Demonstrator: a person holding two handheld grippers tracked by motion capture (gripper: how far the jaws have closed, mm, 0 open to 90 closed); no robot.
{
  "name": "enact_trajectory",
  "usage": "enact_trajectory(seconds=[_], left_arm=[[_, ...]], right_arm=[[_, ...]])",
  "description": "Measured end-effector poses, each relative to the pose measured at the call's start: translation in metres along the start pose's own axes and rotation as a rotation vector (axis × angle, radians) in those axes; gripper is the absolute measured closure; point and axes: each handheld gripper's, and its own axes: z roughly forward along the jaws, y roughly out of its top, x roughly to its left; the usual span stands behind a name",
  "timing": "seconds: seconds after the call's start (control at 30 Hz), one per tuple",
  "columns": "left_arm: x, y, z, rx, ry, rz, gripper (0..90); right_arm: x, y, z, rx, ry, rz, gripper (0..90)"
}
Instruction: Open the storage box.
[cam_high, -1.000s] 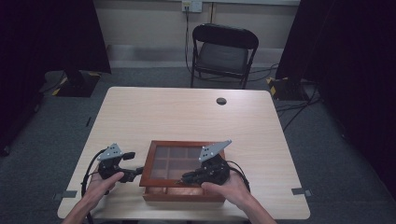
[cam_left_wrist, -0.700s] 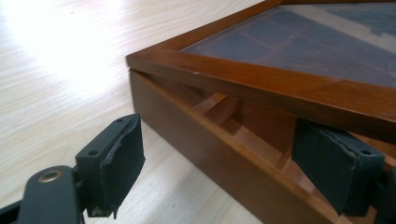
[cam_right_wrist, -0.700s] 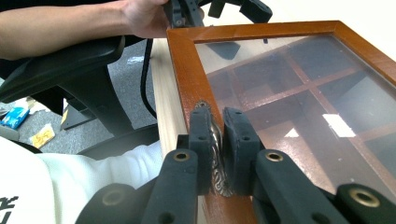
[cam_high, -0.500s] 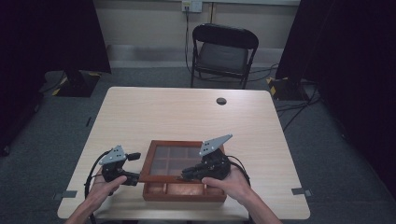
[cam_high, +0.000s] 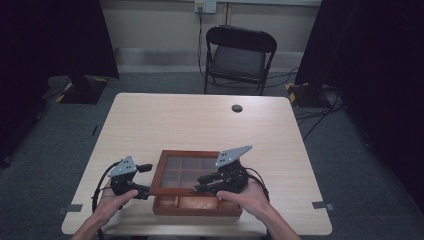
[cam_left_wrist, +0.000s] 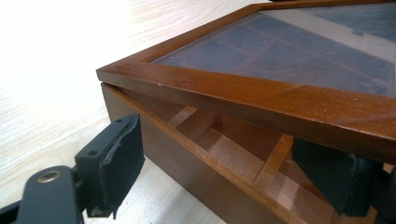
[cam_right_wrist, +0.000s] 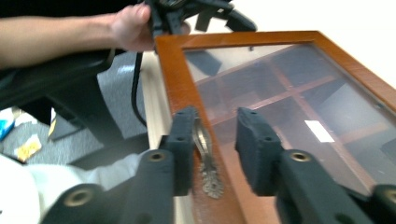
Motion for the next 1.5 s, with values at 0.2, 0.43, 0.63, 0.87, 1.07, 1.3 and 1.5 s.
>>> enact_trajectory(seconds=[0.2,0.43,0.63,0.87,1.07,1.3,1.5], left_arm=[[0.001,0.002,0.0,-0.012,0.0,-0.005,15.8],[0.002,0.005,-0.002,-0.026,0.0,-0.014,15.5],[0.002,0.008,-0.003,-0.049,0.003,-0.028,16.3],[0.003,0.01,-0.003,-0.06,0.005,-0.041,16.5],[0.004,0.015,-0.004,-0.083,0.004,-0.049,17.2],[0.006,0.022,-0.004,-0.089,0.003,-0.048,16.6],[0.007,0.023,-0.003,-0.088,0.001,-0.061,15.3]], right_arm=[[-0.009,-0.007,-0.021,-0.084,-0.07,0.05,46.9],[-0.018,-0.025,-0.039,-0.12,-0.112,0.104,33.8],[-0.02,-0.032,-0.049,-0.15,-0.107,0.129,24.4],[-0.019,-0.037,-0.054,-0.143,-0.117,0.114,17.1],[-0.021,-0.042,-0.056,-0.151,-0.137,0.112,15.5],[-0.022,-0.043,-0.059,-0.16,-0.154,0.097,15.2],[-0.023,-0.043,-0.059,-0.157,-0.152,0.091,14.6]])
